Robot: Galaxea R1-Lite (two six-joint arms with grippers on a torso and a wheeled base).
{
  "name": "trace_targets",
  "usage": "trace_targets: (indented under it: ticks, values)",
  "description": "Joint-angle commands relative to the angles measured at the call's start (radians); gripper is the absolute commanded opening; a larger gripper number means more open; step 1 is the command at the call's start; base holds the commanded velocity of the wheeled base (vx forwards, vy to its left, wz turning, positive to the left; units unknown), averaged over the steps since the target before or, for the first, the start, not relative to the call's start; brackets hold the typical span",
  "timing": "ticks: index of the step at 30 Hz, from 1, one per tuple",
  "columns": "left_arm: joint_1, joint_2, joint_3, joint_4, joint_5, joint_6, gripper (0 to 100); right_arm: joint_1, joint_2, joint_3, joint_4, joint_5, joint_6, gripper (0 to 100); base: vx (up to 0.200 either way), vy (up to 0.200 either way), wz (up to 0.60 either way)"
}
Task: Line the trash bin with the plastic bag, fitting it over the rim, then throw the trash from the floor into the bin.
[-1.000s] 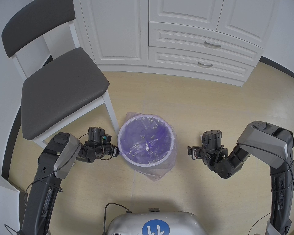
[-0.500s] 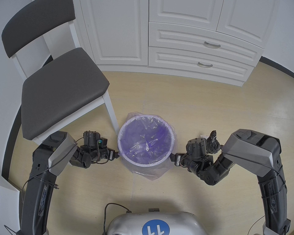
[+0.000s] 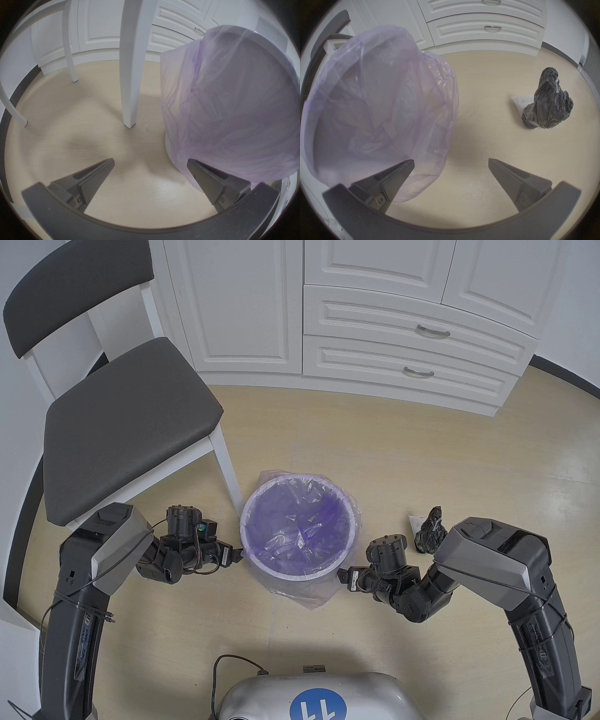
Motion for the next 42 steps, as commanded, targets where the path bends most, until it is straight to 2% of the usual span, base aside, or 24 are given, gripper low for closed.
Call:
trace_targets:
  ticks: [1, 3, 6, 12, 19, 20, 21, 24, 30, 34, 36, 40, 42]
  values:
    - [-0.001, -0.055, 0.057, -0.001, 0.001, 0.005, 100, -0.001, -0.009, 0.018, -0.005, -0.008, -0.001, 100, 0.000, 0.000, 0.00]
    - [-0.001, -0.087, 0.106, -0.012, 0.003, 0.006, 100, -0.001, -0.049, 0.050, -0.005, -0.008, -0.010, 100, 0.000, 0.000, 0.00]
    - [-0.003, -0.193, 0.260, -0.062, 0.009, 0.017, 100, -0.003, -0.147, 0.148, -0.002, -0.010, -0.057, 100, 0.000, 0.000, 0.00]
    - [0.002, -0.391, 0.565, -0.120, 0.012, 0.100, 100, -0.033, -0.311, 0.326, -0.015, -0.011, -0.228, 100, 0.000, 0.000, 0.00]
    - [-0.023, -0.587, 0.907, -0.289, 0.012, 0.100, 100, -0.046, -0.454, 0.464, -0.120, -0.013, -0.258, 100, 0.000, 0.000, 0.00]
    - [-0.024, -0.590, 0.913, -0.294, 0.012, 0.100, 100, -0.046, -0.457, 0.469, -0.121, -0.013, -0.260, 100, 0.000, 0.000, 0.00]
    - [-0.033, -0.633, 1.008, -0.354, 0.012, 0.100, 100, -0.049, -0.497, 0.512, -0.140, -0.011, -0.278, 100, 0.000, 0.000, 0.00]
    - [-0.041, -0.700, 1.165, -0.470, 0.012, 0.100, 100, -0.067, -0.555, 0.569, -0.190, -0.011, -0.303, 100, 0.000, 0.000, 0.00]
    - [-0.050, -0.819, 1.412, -0.717, 0.012, 0.097, 100, -0.113, -0.716, 0.725, -0.321, 0.001, -0.390, 100, 0.000, 0.000, 0.00]
    - [-0.063, -0.909, 1.530, -0.806, 0.011, 0.089, 100, -0.128, -0.847, 0.837, -0.407, 0.004, -0.453, 100, 0.000, 0.000, 0.00]
    - [-0.072, -0.995, 1.530, -0.780, 0.014, 0.069, 100, -0.139, -0.916, 0.888, -0.410, 0.007, -0.469, 100, 0.000, 0.000, 0.00]
    - [-0.076, -1.213, 1.530, -0.728, 0.023, -0.040, 100, -0.184, -0.989, 0.932, -0.410, 0.007, -0.473, 100, 0.000, 0.000, 0.00]
    - [-0.078, -1.285, 1.530, -0.710, 0.024, -0.047, 100, -0.204, -1.022, 0.934, -0.411, 0.007, -0.475, 100, 0.000, 0.000, 0.00]
